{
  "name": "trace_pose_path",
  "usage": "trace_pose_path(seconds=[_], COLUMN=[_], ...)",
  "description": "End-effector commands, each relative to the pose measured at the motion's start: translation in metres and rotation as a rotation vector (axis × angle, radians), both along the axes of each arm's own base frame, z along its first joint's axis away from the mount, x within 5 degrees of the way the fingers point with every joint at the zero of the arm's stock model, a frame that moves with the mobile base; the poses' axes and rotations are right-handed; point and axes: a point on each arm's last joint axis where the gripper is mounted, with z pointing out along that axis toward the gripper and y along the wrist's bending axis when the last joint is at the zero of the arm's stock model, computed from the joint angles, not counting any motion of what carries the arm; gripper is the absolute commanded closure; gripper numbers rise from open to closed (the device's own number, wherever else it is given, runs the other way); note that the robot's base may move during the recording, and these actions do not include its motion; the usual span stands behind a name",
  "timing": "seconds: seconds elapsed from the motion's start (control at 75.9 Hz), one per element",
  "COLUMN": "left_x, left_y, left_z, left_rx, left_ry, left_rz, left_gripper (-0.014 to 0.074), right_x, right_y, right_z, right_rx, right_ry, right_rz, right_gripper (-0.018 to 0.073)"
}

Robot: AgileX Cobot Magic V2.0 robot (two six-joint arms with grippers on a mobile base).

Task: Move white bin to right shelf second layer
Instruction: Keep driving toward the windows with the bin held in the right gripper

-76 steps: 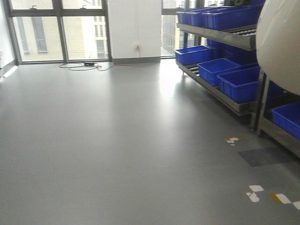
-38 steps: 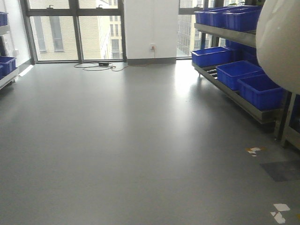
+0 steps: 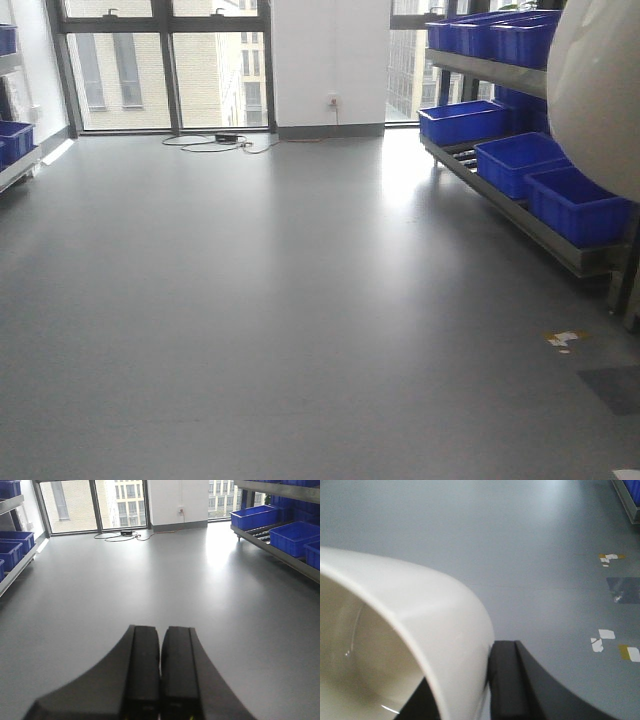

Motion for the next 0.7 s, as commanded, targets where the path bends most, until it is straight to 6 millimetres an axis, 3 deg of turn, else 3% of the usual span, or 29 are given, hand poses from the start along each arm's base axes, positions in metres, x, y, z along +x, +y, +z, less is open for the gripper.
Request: trace_pose_path(seconds=[0.0, 0.685], left_x=[0.0007, 0.0007], left_y=[-0.0003, -0.0003], left_z=[-0.0037, -0.0037], left_rx=[-0.009, -0.009], left_ry=[-0.064, -0.064], left_rz=[-0.004, -0.004], left_gripper=[0.0512, 0.0512], right_x=[0.0026, 0.0026], right_y=[-0.0007, -0.0007], right_z=[0.0187, 0.0187], right_rx=[0.021, 0.021], right_ry=[-0.127, -0.127], right_rz=[-0.012, -0.012], right_gripper=[0.0503, 0.0503])
